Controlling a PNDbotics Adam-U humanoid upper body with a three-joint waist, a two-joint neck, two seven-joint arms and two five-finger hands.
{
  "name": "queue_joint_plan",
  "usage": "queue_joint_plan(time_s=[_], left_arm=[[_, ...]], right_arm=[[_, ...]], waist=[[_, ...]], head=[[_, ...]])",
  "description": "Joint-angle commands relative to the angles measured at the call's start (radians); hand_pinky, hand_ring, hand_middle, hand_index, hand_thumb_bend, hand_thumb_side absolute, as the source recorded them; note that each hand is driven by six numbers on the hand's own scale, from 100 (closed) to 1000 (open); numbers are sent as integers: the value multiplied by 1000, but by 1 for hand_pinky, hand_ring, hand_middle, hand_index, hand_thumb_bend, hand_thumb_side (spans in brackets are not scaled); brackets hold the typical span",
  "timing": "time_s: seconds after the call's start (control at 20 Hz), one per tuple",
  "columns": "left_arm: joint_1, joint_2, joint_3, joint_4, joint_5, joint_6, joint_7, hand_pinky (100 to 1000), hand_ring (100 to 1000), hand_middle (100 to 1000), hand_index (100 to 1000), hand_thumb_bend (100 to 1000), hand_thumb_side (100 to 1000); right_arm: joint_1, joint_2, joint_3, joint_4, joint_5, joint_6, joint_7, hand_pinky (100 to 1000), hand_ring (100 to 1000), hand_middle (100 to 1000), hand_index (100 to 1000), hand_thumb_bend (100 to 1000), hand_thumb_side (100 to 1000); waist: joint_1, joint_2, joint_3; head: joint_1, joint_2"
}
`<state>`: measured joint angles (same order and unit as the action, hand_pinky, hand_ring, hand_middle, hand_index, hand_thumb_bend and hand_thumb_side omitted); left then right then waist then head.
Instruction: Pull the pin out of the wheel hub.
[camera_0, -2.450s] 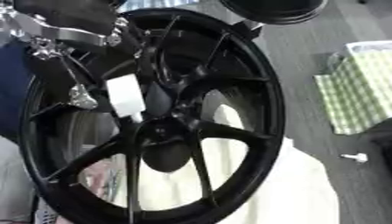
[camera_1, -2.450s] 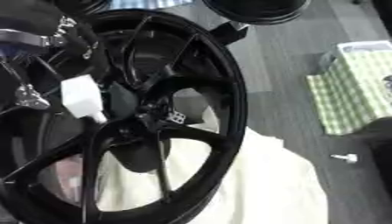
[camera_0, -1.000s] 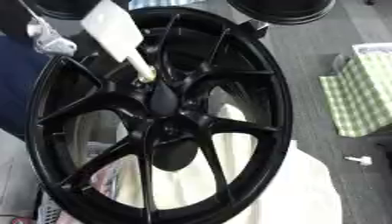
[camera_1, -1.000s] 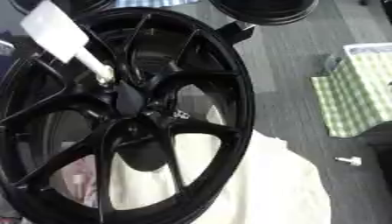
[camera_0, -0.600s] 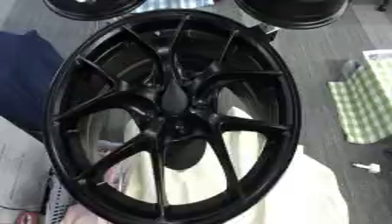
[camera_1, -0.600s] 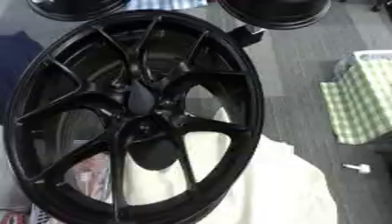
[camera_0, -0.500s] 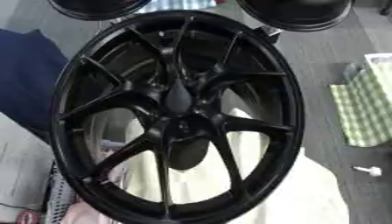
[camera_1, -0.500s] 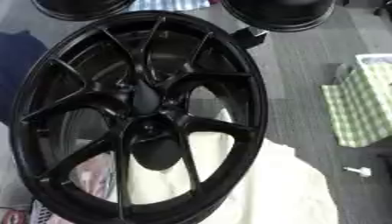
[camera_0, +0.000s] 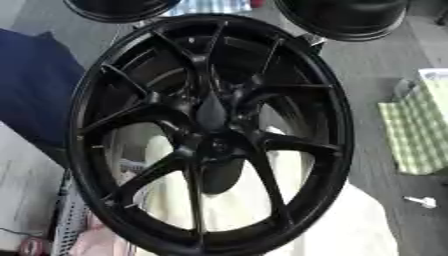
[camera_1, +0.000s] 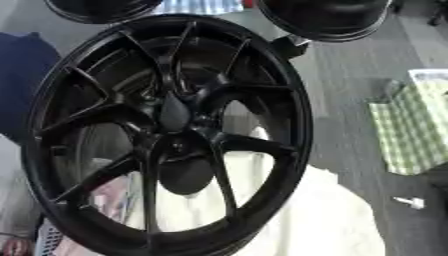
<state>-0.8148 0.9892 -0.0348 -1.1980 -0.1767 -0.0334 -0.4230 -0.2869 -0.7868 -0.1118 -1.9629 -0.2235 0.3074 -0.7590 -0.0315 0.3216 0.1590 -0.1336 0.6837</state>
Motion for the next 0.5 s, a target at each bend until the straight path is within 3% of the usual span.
queue_joint_plan(time_s=[0.05, 0.15, 0.5], left_arm=[[-1, 25, -1, 18, -14, -1, -29, 888, 875, 810, 912, 418, 657], [2, 22, 1, 25, -13, -6, -42, 887, 874, 810, 910, 422, 756], [0, 22, 12, 19, 12, -5, -23, 859, 849, 775, 891, 328, 732]], right_arm=[[-10, -18, -16, -20, 10, 10, -8, 609, 647, 546, 666, 100, 460], [-11, -17, -17, -22, 10, 11, -9, 609, 647, 546, 666, 100, 460], [-13, -16, -16, -24, 10, 12, -16, 607, 646, 546, 665, 100, 462]], waist=[[1, -31, -2], [1, -31, -3], [5, -27, 2]], head=[[4, -6], [4, -6], [1, 2]])
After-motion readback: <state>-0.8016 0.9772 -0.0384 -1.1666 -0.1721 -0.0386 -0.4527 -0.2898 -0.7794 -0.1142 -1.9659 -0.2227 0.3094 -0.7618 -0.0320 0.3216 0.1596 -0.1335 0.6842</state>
